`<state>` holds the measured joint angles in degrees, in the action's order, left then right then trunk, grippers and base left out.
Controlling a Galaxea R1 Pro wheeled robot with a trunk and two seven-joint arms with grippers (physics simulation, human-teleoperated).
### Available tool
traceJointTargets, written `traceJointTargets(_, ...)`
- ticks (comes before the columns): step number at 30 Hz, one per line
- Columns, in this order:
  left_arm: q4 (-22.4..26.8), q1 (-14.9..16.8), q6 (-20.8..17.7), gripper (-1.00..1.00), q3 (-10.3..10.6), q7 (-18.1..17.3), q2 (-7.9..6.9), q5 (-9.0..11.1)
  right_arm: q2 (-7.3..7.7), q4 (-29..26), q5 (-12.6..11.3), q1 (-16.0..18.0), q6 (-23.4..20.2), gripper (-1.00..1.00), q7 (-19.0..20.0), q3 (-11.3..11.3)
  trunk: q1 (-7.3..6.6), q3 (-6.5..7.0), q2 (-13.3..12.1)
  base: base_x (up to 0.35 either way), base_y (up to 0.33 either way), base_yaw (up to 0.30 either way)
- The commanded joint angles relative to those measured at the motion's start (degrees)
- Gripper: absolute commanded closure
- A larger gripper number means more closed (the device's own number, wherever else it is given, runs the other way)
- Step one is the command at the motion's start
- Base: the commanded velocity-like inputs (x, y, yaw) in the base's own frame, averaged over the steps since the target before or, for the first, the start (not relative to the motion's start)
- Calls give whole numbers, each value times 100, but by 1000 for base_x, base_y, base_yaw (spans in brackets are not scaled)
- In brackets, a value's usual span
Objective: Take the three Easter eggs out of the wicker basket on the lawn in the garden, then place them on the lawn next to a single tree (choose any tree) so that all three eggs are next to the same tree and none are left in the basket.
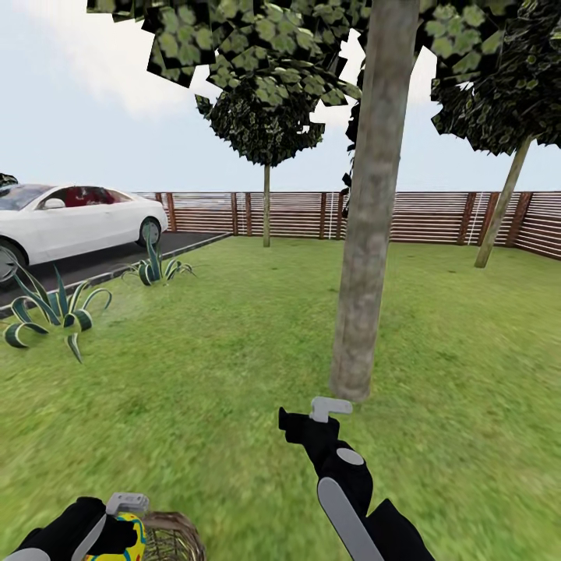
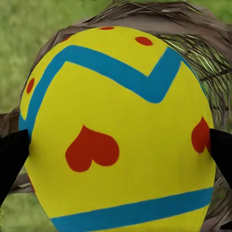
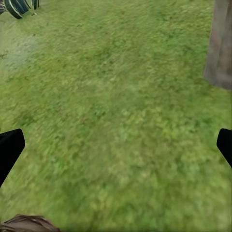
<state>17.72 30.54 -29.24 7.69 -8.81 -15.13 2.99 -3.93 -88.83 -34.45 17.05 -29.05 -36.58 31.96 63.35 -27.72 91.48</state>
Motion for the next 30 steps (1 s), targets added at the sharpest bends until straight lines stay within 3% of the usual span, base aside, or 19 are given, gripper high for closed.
traceJointTargets(1, 11, 1, -31, 100, 51, -7, -7, 28, -1, -5, -43, 6, -17, -100, -48, 8, -23, 12, -38, 0, 0, 0)
traceJointTargets(10, 10, 4, -36, 100, 37, -35, -18, 45, -30, 40, -39, 7, 37, -100, -33, 53, -220, 173, -399, 0, 0, 0)
traceJointTargets(18, 12, -3, 59, 100, 34, -86, -125, 30, -33, 62, -34, 6, 48, -100, -34, 36, -396, 317, -720, 0, 0, 0)
traceJointTargets(30, 12, -4, 69, 100, 54, -50, -77, 24, -44, 63, -39, 4, 48, -100, -33, 21, -660, 544, -1201, 0, 0, -35)
